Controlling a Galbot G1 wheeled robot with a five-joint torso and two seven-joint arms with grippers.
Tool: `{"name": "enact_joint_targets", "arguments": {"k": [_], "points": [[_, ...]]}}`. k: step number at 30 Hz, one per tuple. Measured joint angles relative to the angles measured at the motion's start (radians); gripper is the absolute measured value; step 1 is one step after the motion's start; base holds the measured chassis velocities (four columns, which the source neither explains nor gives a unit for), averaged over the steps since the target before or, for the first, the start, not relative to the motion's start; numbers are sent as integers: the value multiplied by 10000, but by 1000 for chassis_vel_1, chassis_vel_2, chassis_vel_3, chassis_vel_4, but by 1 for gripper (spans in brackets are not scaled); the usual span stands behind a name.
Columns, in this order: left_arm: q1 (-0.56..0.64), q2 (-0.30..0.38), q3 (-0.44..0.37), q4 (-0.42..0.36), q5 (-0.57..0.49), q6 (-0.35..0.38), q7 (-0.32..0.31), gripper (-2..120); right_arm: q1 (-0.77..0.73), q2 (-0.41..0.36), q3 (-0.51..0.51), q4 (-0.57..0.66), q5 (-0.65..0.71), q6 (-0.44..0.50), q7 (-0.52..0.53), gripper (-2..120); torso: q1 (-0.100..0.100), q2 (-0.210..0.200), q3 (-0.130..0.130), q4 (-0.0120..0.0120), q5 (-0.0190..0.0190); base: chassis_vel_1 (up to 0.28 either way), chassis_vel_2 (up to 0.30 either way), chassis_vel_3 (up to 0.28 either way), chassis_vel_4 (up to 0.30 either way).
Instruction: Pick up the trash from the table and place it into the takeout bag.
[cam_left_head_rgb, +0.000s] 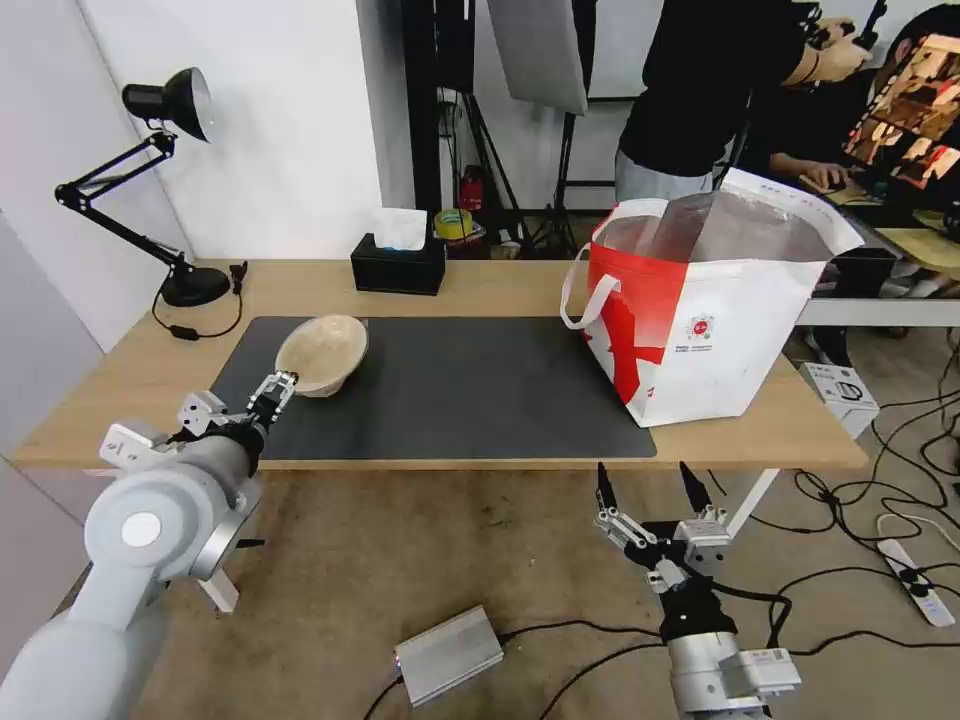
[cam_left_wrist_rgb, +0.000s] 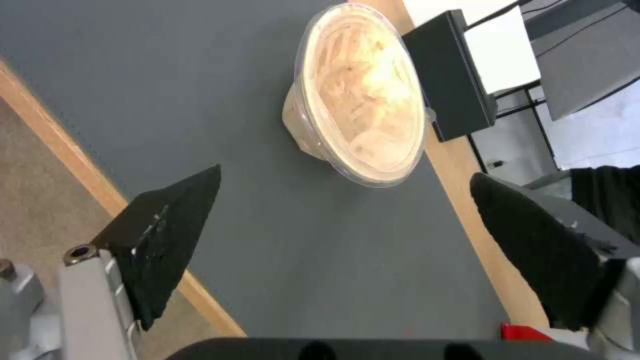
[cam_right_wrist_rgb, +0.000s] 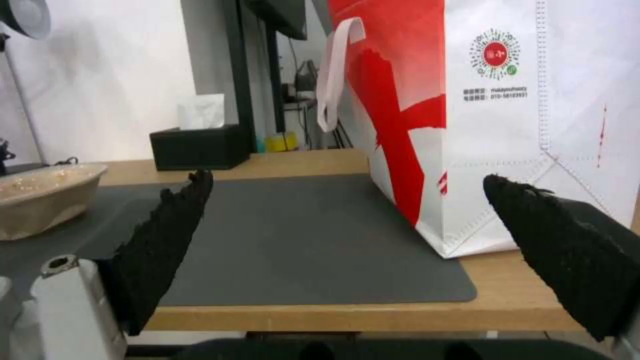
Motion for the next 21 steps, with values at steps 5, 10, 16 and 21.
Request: {"name": "enact_joint_targets", "arguments": {"k": [5,10,16,21], "points": [[-274,72,137,349,-88,-4,-16,100,0,0,0,0,0,0,0,100,-1,0,0,0,0,0,0,0,0],[-485,75,269,593,-139,-5,-17,100,0,0,0,0,0,0,0,100,-1,0,0,0,0,0,0,0,0],[-796,50,479,934,-156,-1,-15,100,0,0,0,-1,0,0,0,100,0,0,0,0,0,0,0,0,0],[-1105,32,705,1253,-162,9,-9,100,0,0,0,0,0,0,0,100,0,0,0,0,0,0,0,0,0]]}}
